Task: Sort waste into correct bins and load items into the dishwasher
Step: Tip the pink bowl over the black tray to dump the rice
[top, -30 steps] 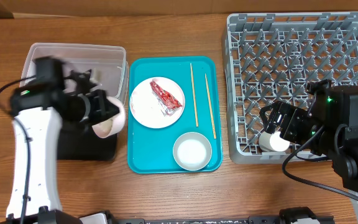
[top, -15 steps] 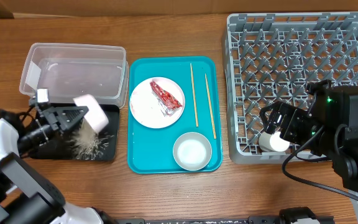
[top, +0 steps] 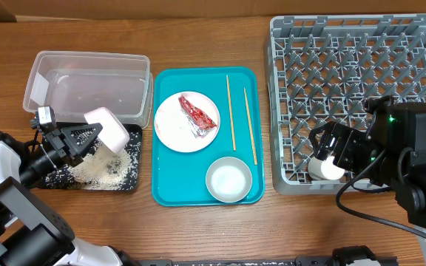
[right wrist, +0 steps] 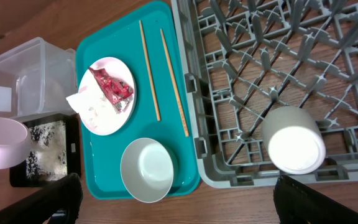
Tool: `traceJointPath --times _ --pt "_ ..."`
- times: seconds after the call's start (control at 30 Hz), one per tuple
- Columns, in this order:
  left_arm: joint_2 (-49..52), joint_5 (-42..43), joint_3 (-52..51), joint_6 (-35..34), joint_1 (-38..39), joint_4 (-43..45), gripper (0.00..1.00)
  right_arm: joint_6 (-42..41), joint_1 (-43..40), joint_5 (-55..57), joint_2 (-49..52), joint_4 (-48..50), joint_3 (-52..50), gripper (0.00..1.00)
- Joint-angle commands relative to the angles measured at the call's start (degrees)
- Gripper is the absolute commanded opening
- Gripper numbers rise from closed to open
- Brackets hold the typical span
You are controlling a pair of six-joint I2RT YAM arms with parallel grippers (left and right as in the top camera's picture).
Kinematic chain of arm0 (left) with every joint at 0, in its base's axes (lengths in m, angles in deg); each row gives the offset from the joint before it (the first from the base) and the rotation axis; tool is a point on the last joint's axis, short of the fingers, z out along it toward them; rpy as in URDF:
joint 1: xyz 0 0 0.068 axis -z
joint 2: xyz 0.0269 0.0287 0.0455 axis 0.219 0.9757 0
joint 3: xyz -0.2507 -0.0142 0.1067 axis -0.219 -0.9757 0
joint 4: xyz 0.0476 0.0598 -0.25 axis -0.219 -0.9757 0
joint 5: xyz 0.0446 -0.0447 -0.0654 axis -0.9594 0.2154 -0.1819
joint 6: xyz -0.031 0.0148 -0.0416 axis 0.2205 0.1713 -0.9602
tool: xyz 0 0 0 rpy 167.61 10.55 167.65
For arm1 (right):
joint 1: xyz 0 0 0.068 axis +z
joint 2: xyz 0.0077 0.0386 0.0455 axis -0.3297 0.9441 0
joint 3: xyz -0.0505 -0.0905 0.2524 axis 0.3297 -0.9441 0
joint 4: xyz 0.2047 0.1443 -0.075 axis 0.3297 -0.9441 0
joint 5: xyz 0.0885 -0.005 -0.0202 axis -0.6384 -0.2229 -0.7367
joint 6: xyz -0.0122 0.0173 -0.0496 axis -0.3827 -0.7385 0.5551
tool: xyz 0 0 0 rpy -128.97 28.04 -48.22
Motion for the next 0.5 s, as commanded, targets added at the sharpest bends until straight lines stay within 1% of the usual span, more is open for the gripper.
traceJointPath --times 0.0,0.03,0.07,0.13,0.17,0.2,0.23,0.27,0.3,0.33,0.37,0.4,0.47 --pt "0.7 3.8 0.1 7.3 -0.1 -3.8 0.04 0.4 -0.2 -0.1 -0.3 0.0 0.5 1.00" --pt "0.4 3.8 0.2 11.8 0.1 -5.2 0.04 0.4 -0.2 -0.1 -0.3 -0.1 0.5 1.00" --pt "0.4 2.5 0.2 12.9 0.0 -3.8 0.04 0.4 -0.2 -0.1 -0.3 -0.1 0.5 1.00" --pt "0.8 1.9 0.1 4.4 -0.6 -1.4 0.04 0.4 -0.2 -0.1 -0.3 0.0 0.5 1.00" --pt "0.8 2.5 0.1 5.2 -0.5 -2.5 0.04 0.4 -0.2 -0.1 -0.3 0.0 0.5 1.00" --pt "0.6 2.9 0.2 8.7 -0.3 -3.0 0.04 0.4 -0.2 -0.1 -0.3 -0.1 0.5 1.00" --pt "0.6 1.9 0.3 9.9 -0.3 -2.2 0.04 0.4 -0.2 -0.1 -0.3 -0.1 0.5 1.00" --pt "0.7 0.8 0.4 5.9 -0.6 0.3 0.04 0.4 -0.2 -0.1 -0.3 0.0 0.5 1.00" --pt "0.9 0.8 0.3 0.1 -0.8 0.9 0.04 0.4 -0.2 -0.1 -0.3 0.0 0.5 1.00" --pt "0.5 2.1 0.2 4.4 -0.1 -4.2 0.04 0.4 -0.2 -0.1 -0.3 -0.2 0.5 1.00" --pt "0.2 1.2 0.4 10.4 0.3 -5.4 0.04 0.4 -0.2 -0.1 -0.3 -0.3 0.5 1.00" --pt "0.1 -1.8 1.0 11.9 0.4 -4.3 0.04 0.4 -0.2 -0.1 -0.3 -0.4 0.5 1.00" --pt "0.1 -4.8 1.3 4.8 0.5 -2.9 0.04 0.4 -0.2 -0.1 -0.3 -0.3 0.5 1.00"
